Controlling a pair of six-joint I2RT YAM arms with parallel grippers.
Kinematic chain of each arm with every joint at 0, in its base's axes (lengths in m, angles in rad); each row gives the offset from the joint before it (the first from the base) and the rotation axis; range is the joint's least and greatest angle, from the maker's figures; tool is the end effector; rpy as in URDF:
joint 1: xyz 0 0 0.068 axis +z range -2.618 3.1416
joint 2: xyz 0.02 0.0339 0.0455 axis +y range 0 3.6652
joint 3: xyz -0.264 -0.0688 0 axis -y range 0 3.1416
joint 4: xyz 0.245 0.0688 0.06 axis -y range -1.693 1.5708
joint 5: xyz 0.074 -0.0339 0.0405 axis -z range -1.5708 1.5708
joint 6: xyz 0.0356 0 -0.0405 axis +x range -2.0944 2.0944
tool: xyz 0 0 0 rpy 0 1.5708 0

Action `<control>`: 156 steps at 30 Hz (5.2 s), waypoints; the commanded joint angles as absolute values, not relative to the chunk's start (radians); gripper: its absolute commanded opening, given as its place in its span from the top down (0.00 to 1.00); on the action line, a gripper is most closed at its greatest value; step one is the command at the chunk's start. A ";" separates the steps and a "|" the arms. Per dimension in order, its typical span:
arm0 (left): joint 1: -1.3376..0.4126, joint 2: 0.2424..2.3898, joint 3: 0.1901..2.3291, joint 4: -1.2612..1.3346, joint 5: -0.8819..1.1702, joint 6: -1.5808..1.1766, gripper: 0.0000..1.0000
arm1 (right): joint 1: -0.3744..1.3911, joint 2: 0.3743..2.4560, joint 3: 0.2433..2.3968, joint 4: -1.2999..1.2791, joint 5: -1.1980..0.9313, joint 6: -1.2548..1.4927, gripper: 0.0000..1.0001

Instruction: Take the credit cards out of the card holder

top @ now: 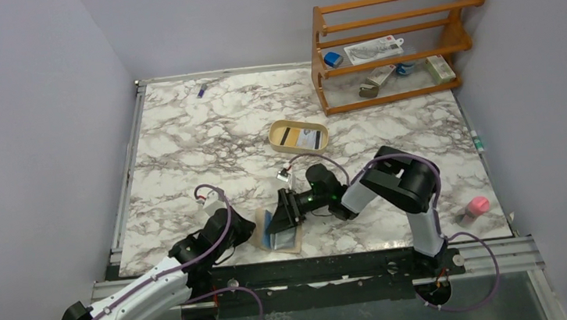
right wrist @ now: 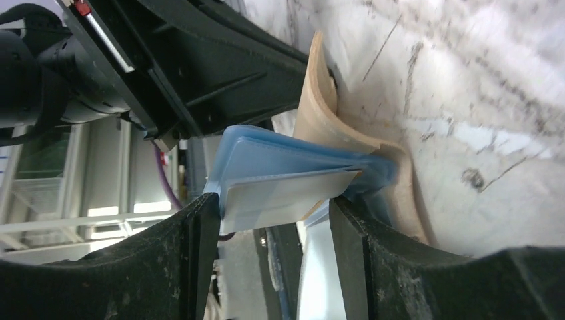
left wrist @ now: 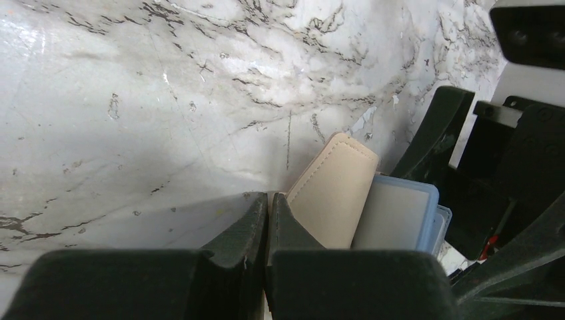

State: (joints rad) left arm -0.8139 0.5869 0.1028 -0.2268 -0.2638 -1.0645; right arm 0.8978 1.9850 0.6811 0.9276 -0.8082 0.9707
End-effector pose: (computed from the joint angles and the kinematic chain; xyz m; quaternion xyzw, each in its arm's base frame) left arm 0.0940 -0.0860 0.1281 -0.1670 0.8872 -0.2629 0.3405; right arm 0.1921 0.2823 0.0984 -0.1933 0.7678 0.6091 0.0459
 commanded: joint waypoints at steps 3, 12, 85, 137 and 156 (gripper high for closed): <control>-0.813 0.597 0.116 -0.295 -0.316 -1.047 1.00 | 0.928 2.051 0.602 1.346 -0.797 1.208 0.35; -0.813 0.599 0.114 -0.295 -0.318 -1.056 1.00 | 0.928 2.097 0.586 1.606 -0.642 1.331 0.34; -0.813 0.663 0.137 -0.285 -0.352 -1.092 1.00 | 0.931 2.014 0.537 1.272 -0.474 1.345 0.34; -0.812 0.606 0.127 -0.256 -0.356 -1.126 1.00 | 0.988 2.037 0.706 1.086 -0.515 1.340 0.35; -0.813 0.582 0.160 -0.361 -0.394 -1.114 1.00 | 0.921 1.948 0.511 1.144 -0.566 1.274 0.35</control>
